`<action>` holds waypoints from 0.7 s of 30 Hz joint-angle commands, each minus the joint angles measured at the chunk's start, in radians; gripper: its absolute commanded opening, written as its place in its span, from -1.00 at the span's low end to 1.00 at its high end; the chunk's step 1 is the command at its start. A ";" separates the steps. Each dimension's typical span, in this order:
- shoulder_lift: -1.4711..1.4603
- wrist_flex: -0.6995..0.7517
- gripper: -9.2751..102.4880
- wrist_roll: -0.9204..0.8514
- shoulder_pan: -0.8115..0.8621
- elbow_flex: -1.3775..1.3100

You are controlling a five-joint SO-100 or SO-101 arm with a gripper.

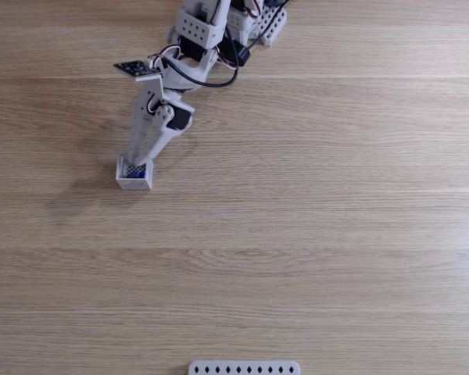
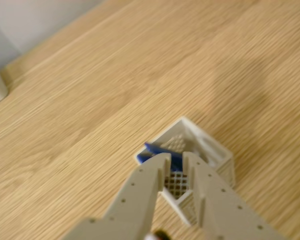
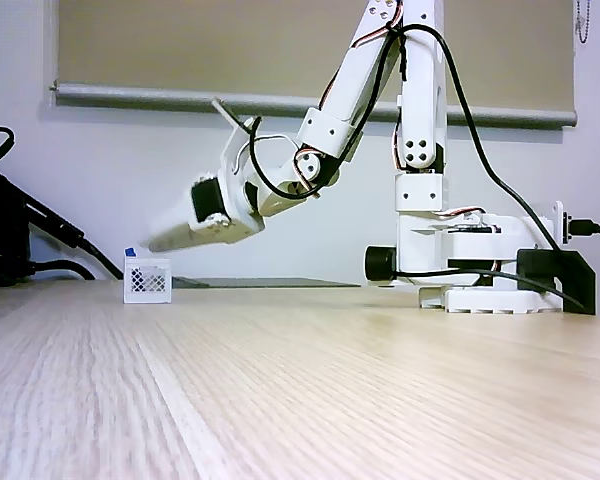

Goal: Grasp a peg and put it in the crate.

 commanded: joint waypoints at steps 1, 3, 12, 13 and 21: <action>0.130 0.150 -0.86 0.106 -0.055 -0.037; 0.198 0.249 -0.85 0.229 -0.089 -0.058; 0.597 0.738 -0.85 1.065 -0.330 -0.098; 0.640 0.788 -0.83 1.152 -0.357 -0.098; 0.962 1.141 -0.83 1.560 -0.545 -0.086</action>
